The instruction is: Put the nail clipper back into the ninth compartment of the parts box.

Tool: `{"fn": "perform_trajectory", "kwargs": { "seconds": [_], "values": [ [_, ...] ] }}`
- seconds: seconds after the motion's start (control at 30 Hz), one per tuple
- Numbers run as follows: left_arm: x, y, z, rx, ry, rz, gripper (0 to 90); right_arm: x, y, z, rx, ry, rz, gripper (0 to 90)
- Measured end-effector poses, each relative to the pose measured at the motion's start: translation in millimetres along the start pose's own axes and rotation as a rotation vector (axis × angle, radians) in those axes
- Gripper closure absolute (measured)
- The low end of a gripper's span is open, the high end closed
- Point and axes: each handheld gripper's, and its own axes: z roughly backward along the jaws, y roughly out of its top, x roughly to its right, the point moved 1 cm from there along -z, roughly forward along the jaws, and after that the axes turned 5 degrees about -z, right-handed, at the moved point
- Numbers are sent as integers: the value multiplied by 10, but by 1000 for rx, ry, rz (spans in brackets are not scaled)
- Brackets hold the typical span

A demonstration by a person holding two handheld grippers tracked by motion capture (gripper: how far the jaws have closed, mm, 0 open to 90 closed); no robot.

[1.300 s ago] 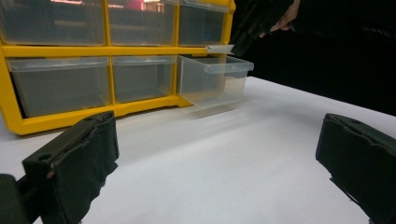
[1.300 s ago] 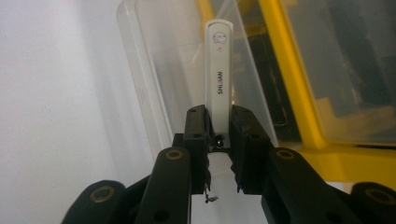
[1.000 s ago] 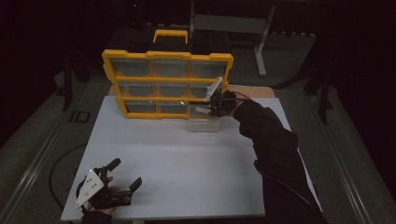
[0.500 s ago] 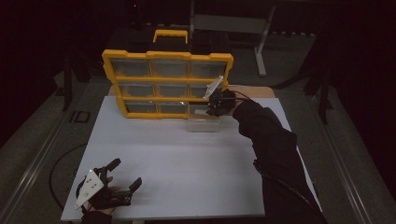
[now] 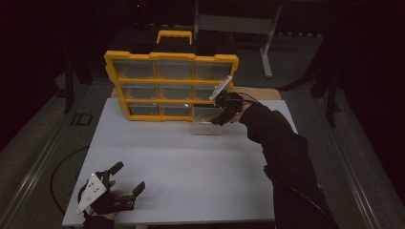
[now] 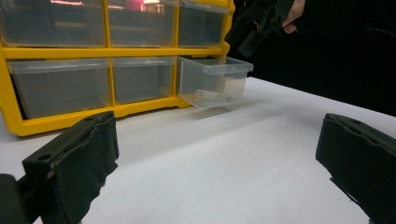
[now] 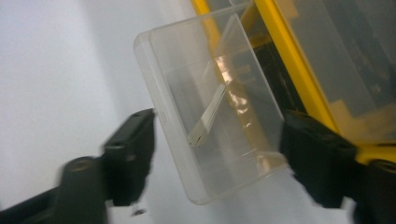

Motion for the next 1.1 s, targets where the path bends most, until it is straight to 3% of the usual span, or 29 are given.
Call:
{"fn": "perform_trajectory", "kwargs": {
  "seconds": [0.1,0.27,0.4,0.53,0.67,0.8,0.93,1.1],
  "values": [
    [-1,1,2,1,1,-1,3,-19,-18,-14,-5,-13,-28,164],
    [-3,2,2,1,0,-5,3,-24,-69,1,36,0,-127,128],
    [0,7,-12,2,2,-2,3,-32,-133,28,75,9,-171,93],
    [7,9,-42,-3,-1,-4,3,-44,-183,59,119,-11,-186,106],
    [17,14,-53,-6,-5,-14,3,-43,-214,90,147,-85,-180,139],
    [21,15,-64,-6,-10,-14,3,-15,-249,118,178,-62,-237,132],
    [19,11,-69,-4,-13,-9,3,-8,-287,119,176,-42,-261,115],
    [19,13,-70,-5,-16,-15,3,-5,-329,184,253,-14,-314,111]
  ]
}}
